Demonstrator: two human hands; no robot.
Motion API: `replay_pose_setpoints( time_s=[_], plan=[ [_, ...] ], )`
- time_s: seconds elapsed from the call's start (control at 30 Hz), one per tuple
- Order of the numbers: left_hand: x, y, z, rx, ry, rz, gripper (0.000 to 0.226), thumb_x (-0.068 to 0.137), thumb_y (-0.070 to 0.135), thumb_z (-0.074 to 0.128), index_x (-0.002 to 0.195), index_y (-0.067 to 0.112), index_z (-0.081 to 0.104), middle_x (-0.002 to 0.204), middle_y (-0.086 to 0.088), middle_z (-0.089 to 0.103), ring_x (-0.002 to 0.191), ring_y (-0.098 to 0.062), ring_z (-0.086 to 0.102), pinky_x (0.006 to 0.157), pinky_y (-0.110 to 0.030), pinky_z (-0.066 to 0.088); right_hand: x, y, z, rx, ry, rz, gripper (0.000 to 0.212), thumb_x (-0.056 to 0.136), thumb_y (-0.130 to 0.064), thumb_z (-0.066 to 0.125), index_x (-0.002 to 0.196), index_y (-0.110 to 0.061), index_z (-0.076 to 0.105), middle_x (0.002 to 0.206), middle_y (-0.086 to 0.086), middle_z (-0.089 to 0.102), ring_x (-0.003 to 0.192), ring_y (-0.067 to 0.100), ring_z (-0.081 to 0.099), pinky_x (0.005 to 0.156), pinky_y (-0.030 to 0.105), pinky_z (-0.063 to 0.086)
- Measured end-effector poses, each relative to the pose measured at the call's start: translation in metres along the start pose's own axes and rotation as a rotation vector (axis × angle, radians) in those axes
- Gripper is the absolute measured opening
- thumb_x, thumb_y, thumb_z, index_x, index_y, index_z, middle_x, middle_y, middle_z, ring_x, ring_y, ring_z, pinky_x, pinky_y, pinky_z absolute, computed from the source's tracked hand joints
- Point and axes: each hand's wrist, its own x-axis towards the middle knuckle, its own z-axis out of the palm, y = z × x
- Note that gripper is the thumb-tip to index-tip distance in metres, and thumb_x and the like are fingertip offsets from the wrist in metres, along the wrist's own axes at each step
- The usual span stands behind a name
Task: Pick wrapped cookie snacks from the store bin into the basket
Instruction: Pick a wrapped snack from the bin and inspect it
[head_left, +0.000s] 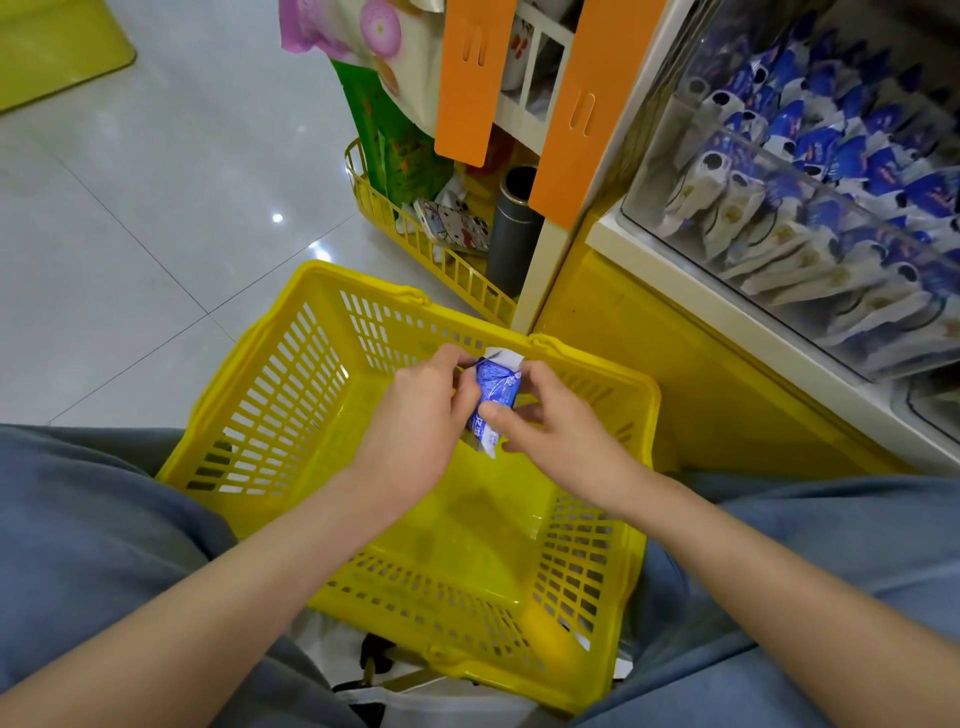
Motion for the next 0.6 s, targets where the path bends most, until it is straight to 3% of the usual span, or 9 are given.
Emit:
replay_pose_setpoints(
  time_s=[0.07, 0.17, 0.3, 0.4, 0.43, 0.5, 0.53, 0.6],
  plan=[
    [0.0, -0.002, 0.002, -0.067, -0.031, -0.03, 0.02, 0.095, 0.016, 0.047, 0.108, 0.009, 0.06, 0.086, -0.012, 0.069, 0.073, -0.027, 0.066, 0.064, -0.045, 0.055, 0.001, 0.0, 0.001, 0.113, -0.034, 0.06, 0.03, 0.088, -0.017, 0.06, 0.114, -0.018, 0.045, 0.115, 0.0, 0.061, 0.091, 0.017, 0.066, 0.074, 0.033, 0.057],
    [-0.001, -0.004, 0.006, -0.095, -0.046, -0.027, 0.02, 0.096, 0.013, 0.045, 0.107, 0.01, 0.061, 0.084, -0.012, 0.069, 0.07, -0.026, 0.067, 0.061, -0.045, 0.056, 0.004, -0.002, -0.003, 0.191, -0.048, 0.084, 0.029, 0.09, -0.007, 0.055, 0.116, -0.016, 0.044, 0.111, 0.004, 0.061, 0.089, 0.025, 0.066, 0.065, 0.024, 0.053],
    [0.001, -0.005, 0.005, -0.14, -0.044, -0.042, 0.019, 0.096, 0.011, 0.043, 0.103, 0.009, 0.061, 0.087, -0.013, 0.069, 0.07, -0.025, 0.067, 0.061, -0.043, 0.057, 0.005, -0.002, -0.005, 0.191, -0.064, 0.076, 0.036, 0.092, -0.005, 0.051, 0.126, -0.01, 0.041, 0.112, 0.004, 0.061, 0.1, 0.033, 0.064, 0.076, 0.039, 0.054],
    [0.003, -0.002, 0.007, -0.174, -0.06, -0.026, 0.023, 0.096, 0.01, 0.045, 0.114, 0.008, 0.059, 0.097, -0.007, 0.069, 0.077, -0.023, 0.067, 0.071, -0.038, 0.055, 0.007, -0.002, -0.007, 0.215, -0.03, 0.072, 0.036, 0.092, -0.004, 0.051, 0.127, -0.008, 0.041, 0.115, 0.008, 0.06, 0.09, 0.028, 0.066, 0.073, 0.035, 0.054],
    [0.002, -0.001, 0.009, -0.177, -0.077, -0.01, 0.027, 0.094, 0.009, 0.048, 0.119, 0.008, 0.056, 0.1, 0.0, 0.066, 0.076, -0.017, 0.065, 0.074, -0.029, 0.054, 0.008, -0.001, -0.007, 0.244, -0.009, 0.078, 0.034, 0.092, -0.004, 0.051, 0.125, -0.008, 0.042, 0.114, 0.01, 0.06, 0.082, 0.022, 0.065, 0.068, 0.03, 0.054],
    [-0.001, -0.001, 0.013, -0.174, -0.12, 0.013, 0.037, 0.09, 0.006, 0.053, 0.127, 0.01, 0.05, 0.101, 0.01, 0.057, 0.071, -0.001, 0.059, 0.064, -0.006, 0.044, 0.009, 0.0, -0.008, 0.3, 0.016, 0.092, 0.031, 0.092, -0.002, 0.051, 0.121, -0.008, 0.043, 0.109, 0.01, 0.06, 0.073, 0.012, 0.062, 0.062, 0.023, 0.054],
    [-0.001, -0.001, 0.014, -0.182, -0.143, 0.016, 0.04, 0.089, 0.003, 0.053, 0.128, 0.011, 0.049, 0.102, 0.01, 0.057, 0.071, 0.003, 0.058, 0.062, -0.004, 0.042, 0.009, 0.001, -0.008, 0.306, 0.016, 0.095, 0.03, 0.092, -0.001, 0.05, 0.12, -0.009, 0.043, 0.107, 0.01, 0.06, 0.071, 0.01, 0.061, 0.06, 0.021, 0.053],
    [-0.002, -0.002, 0.014, -0.239, -0.176, -0.002, 0.043, 0.088, -0.003, 0.05, 0.128, 0.01, 0.048, 0.109, 0.002, 0.06, 0.076, -0.008, 0.063, 0.067, -0.013, 0.049, 0.008, 0.003, -0.009, 0.301, 0.001, 0.092, 0.029, 0.092, 0.0, 0.05, 0.118, -0.01, 0.042, 0.106, 0.008, 0.059, 0.068, 0.006, 0.062, 0.056, 0.017, 0.053]
  ],
)
